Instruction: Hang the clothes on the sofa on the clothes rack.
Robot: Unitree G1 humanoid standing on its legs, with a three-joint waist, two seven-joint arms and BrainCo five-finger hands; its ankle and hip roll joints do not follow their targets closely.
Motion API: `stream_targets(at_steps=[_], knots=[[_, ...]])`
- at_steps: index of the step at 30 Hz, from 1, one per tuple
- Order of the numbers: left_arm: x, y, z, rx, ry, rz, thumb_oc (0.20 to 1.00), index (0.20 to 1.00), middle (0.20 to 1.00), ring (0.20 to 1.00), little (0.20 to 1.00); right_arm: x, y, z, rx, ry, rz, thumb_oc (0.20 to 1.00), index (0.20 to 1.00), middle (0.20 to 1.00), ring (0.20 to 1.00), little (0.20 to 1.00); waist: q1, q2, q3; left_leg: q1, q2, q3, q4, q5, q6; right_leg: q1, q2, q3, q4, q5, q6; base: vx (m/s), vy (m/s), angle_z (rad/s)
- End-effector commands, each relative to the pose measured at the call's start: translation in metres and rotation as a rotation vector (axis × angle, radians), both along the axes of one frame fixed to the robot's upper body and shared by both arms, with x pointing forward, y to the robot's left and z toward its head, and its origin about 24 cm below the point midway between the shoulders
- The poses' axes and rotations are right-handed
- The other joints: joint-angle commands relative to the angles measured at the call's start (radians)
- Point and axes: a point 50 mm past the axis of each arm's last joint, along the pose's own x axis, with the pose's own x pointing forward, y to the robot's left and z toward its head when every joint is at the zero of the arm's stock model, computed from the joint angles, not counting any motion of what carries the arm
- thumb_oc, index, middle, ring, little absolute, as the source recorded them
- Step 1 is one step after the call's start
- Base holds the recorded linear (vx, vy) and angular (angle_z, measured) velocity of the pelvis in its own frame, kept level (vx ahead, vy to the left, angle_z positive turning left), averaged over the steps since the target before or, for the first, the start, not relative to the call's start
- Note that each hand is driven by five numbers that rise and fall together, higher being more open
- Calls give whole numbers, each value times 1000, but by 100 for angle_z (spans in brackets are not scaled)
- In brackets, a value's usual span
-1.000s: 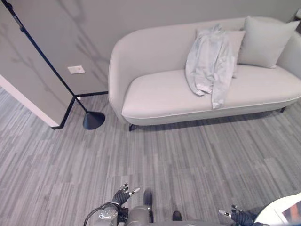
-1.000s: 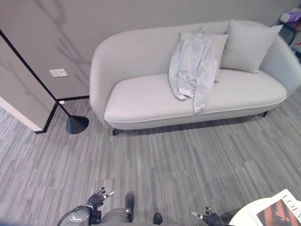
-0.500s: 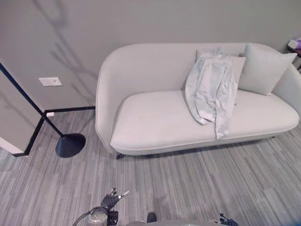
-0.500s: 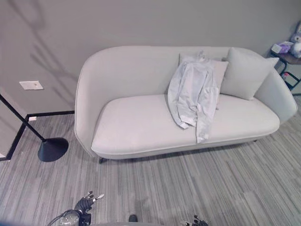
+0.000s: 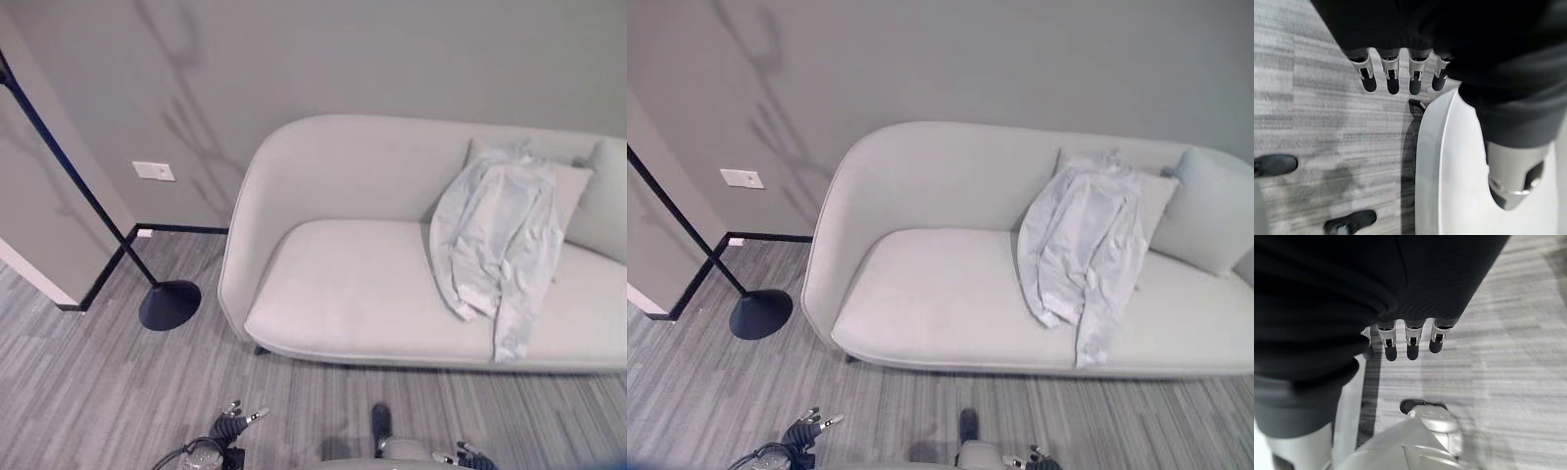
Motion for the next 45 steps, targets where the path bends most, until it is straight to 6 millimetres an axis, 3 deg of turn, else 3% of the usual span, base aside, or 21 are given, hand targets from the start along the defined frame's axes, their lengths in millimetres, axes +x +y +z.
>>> stream_targets(at_steps=[1, 4, 6, 9, 11, 14, 16, 18, 21, 23, 25, 26, 28, 31, 33, 34, 35, 37, 38, 41, 45], knots=[[22, 4, 6, 57, -64, -39, 1000, 1000, 1000, 1000, 1000, 3, -17, 6, -49, -13, 9, 1000, 1000, 1000, 1000, 1000, -7, 15, 2, -144, 41, 42, -14, 90, -56, 138, -71, 1, -57, -57, 109, 60, -193, -6], [21, -1, 5, 54, -57, -57, 1000, 1000, 1000, 1000, 1000, 5, -18, 6, -56, -18, 8, 1000, 1000, 1000, 1000, 1000, -10, 22, -10, -144, 62, 43, -14, 96, -70, 163, -60, -18, -68, -72, 100, 49, -218, -13], [21, -10, 3, 42, -54, -94, 1000, 1000, 1000, 1000, 1000, 4, -20, 7, -63, -29, -3, 1000, 1000, 1000, 1000, 1000, -21, 35, -22, -139, 104, 45, -14, 106, -94, 202, -32, -35, -86, -110, 76, 39, -260, 20], [22, -12, 3, 39, -56, -96, 1000, 1000, 1000, 1000, 1000, 3, -22, 7, -69, -24, -2, 1000, 1000, 1000, 1000, 1000, -24, 40, -23, -136, 116, 45, -14, 109, -103, 210, -22, -37, -87, -120, 71, 28, -185, 15], [27, -13, 5, 34, -72, -103, 1000, 1000, 1000, 1000, 1000, 2, -22, 7, -66, -20, -4, 1000, 1000, 1000, 1000, 1000, -32, 50, -18, -133, 152, 45, -8, 128, -122, 220, 5, -39, -79, -146, 50, -1, -232, -22], [36, -14, 9, 23, -105, -101, 1000, 1000, 1000, 1000, 1000, 4, -21, 8, -64, -31, 9, 1000, 1000, 1000, 1000, 1000, -36, 51, -4, -180, 189, 31, 120, 147, -141, 244, 37, -38, -77, -167, 21, -19, -228, -13], [44, -15, 14, 11, -137, -108, 1000, 1000, 1000, 1000, 1000, 4, -22, 9, -64, -34, 11, 1000, 1000, 1000, 1000, 1000, -32, 48, 22, -245, 196, 3, 268, 198, -141, 260, 56, -33, -69, -178, -5, -69, -221, -3], [51, -17, 17, 2, -158, -108, 1000, 1000, 1000, 1000, 1000, 5, -28, 11, -78, -40, 9, 1000, 1000, 1000, 1000, 1000, -29, 42, 55, -341, 177, -44, 433, 244, -123, 267, 67, -27, -60, -181, -26, -72, -184, -6], [53, -19, 17, -9, -166, -94, 1000, 1000, 1000, 1000, 1000, 2, -31, 11, -95, -18, 14, 1000, 1000, 1000, 1000, 1000, -21, 28, 59, -414, 109, -52, 455, 193, -94, 280, 67, -11, -77, -180, -26, 25, -85, -17], [50, -21, 16, -17, -164, -97, 1000, 1000, 1000, 1000, 1000, 0, -33, 11, -95, -15, 2, 1000, 1000, 1000, 1000, 1000, -17, 24, 47, -421, 59, -6, 352, 129, -71, 282, 63, -5, -86, -182, -15, 90, 14, -27], [43, -21, 13, -18, -145, -93, 1000, 1000, 1000, 1000, 1000, 6, -35, 12, -104, -25, 20, 1000, 1000, 1000, 1000, 1000, 3, 36, 41, -392, 24, 15, 207, 141, -61, 274, 82, 23, -76, -190, -8, 75, 100, -52], [38, -22, 10, -15, -123, -104, 1000, 1000, 1000, 1000, 1000, 7, -34, 11, -112, -10, 38, 1000, 1000, 1000, 1000, 1000, 17, 46, 36, -352, -21, -81, 119, 155, -54, 253, 95, 36, -50, -199, -1, 105, 119, -83], [35, -21, 9, -8, -115, -112, 1000, 1000, 1000, 1000, 1000, 5, -30, 9, -102, -5, 39, 1000, 1000, 1000, 1000, 1000, 9, 47, 14, -306, -17, -94, 58, 165, -46, 250, 94, 40, -42, -208, 3, 155, 106, -90], [31, -18, 8, 5, -94, -122, 1000, 1000, 1000, 1000, 1000, 10, -23, 8, -91, -11, 74, 1000, 1000, 1000, 1000, 1000, 11, 51, 4, -271, -12, -80, 12, 174, -25, 204, 85, 54, 85, -239, 15, 109, 128, -15], [40, -7, 11, 37, -100, -119, 1000, 1000, 1000, 1000, 1000, 26, -12, 9, -66, -51, 110, 1000, 1000, 1000, 1000, 1000, 9, 49, 43, -243, 4, -76, 7, 172, -9, 89, 79, 63, 312, -224, 51, 18, 82, -42], [40, -7, 11, 38, -100, -119, 1000, 1000, 1000, 1000, 1000, 26, -12, 9, -66, -52, 110, 1000, 1000, 1000, 1000, 1000, 9, 49, 43, -243, 4, -76, 7, 172, -9, 88, 79, 64, 313, -225, 51, 77, -20, -30], [41, -3, 12, 48, -106, -112, 1000, 1000, 1000, 1000, 1000, 29, -11, 11, -62, -70, 115, 1000, 1000, 1000, 1000, 1000, 14, 51, 36, -234, 13, -76, 0, 161, -10, 86, 40, 53, 281, -214, 50, 68, -31, 4], [40, -3, 12, 48, -106, -112, 1000, 1000, 1000, 1000, 1000, 29, -10, 11, -61, -70, 115, 1000, 1000, 1000, 1000, 1000, 12, 51, 39, -230, 13, -78, 0, 160, -10, 91, 39, 52, 281, -215, 51, 64, -54, -1], [42, -1, 13, 52, -112, -104, 1000, 1000, 1000, 1000, 1000, 31, -14, 12, -70, -78, 103, 1000, 1000, 1000, 1000, 1000, 18, 57, 32, -227, 30, -75, -6, 149, -19, 104, -14, 23, 201, -196, 50, 96, -135, 2], [42, 0, 13, 61, -109, -103, 1000, 1000, 1000, 1000, 1000, 33, -15, 12, -73, -77, 99, 1000, 1000, 1000, 1000, 1000, 20, 56, 26, -205, 51, -84, -13, 124, -32, 70, -92, -3, 72, -118, 69, 113, -142, -7], [39, 1, 12, 67, -100, -111, 1000, 1000, 1000, 1000, 1000, 28, -9, 9, -57, -60, 109, 1000, 1000, 1000, 1000, 1000, 15, 26, 23, -155, 68, -90, -14, 88, -55, 67, -128, 1, -25, -48, 106, 167, -223, 1]])
